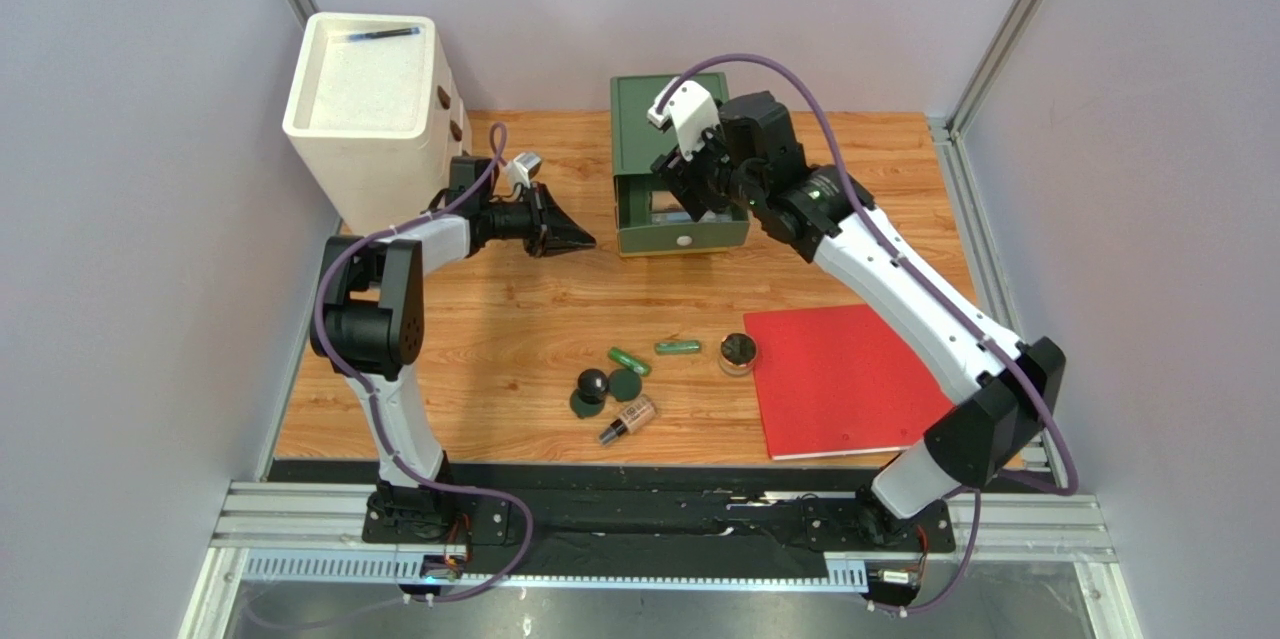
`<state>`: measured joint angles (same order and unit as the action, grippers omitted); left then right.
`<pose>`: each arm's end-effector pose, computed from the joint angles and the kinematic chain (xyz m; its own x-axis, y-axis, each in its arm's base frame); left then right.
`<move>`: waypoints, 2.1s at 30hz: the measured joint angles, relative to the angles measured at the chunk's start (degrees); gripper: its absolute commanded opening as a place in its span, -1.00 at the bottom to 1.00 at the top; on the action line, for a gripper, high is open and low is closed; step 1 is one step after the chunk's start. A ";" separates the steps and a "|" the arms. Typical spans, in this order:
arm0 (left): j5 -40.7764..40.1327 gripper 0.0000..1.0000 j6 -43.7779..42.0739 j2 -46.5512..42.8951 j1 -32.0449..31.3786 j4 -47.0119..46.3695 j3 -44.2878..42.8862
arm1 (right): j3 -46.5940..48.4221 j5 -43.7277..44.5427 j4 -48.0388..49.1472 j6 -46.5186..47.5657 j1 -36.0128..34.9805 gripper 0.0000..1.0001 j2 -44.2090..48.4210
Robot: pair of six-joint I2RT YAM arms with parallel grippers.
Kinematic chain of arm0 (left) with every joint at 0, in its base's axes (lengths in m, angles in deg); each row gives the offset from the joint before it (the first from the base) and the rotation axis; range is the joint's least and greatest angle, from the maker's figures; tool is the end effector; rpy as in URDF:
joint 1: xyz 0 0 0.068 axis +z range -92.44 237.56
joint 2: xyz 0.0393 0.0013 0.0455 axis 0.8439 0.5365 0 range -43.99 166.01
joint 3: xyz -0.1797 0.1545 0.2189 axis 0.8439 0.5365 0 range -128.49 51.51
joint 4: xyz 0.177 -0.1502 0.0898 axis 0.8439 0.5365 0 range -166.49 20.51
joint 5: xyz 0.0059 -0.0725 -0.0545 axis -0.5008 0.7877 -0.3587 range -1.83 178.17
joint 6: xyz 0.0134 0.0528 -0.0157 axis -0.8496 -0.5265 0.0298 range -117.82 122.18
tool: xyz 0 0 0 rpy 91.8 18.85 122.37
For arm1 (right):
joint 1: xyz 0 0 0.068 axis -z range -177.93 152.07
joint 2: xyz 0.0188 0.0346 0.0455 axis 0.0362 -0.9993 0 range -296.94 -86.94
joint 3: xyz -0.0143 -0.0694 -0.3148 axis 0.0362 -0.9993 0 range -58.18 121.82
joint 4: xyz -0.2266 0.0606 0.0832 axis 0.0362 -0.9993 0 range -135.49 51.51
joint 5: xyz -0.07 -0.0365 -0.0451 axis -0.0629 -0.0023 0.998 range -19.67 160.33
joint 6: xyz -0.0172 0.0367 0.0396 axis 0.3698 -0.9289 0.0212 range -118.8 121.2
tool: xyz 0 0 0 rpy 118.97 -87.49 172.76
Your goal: Organize the makeup
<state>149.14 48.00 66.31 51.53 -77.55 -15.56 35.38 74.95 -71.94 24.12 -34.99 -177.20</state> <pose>0.4023 -0.0773 0.2317 -0.9640 -0.2483 -0.0953 0.0055 0.3394 -0.9406 0.2791 0.2067 0.4450 -0.1568 -0.6049 -0.7807 -0.6582 0.6533 -0.3740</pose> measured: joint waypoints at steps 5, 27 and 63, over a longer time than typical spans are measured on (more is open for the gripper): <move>0.00 -0.63 -0.59 -0.46 0.00 0.22 -0.02 | -4.48 -8.63 -0.55 -3.91 -1.53 0.33 7.45; -0.02 -0.60 -1.44 -0.85 0.00 1.31 -0.04 | -29.97 -26.60 -4.92 0.39 -18.78 0.63 -2.73; 0.00 -0.59 -2.36 -1.16 0.00 2.60 -0.04 | -27.36 -18.97 2.32 -2.99 -23.63 -0.96 -14.36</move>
<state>149.14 45.64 65.15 51.53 -74.95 -15.60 8.01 55.98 -69.62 21.13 -58.61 -191.56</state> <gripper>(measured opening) 0.207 0.567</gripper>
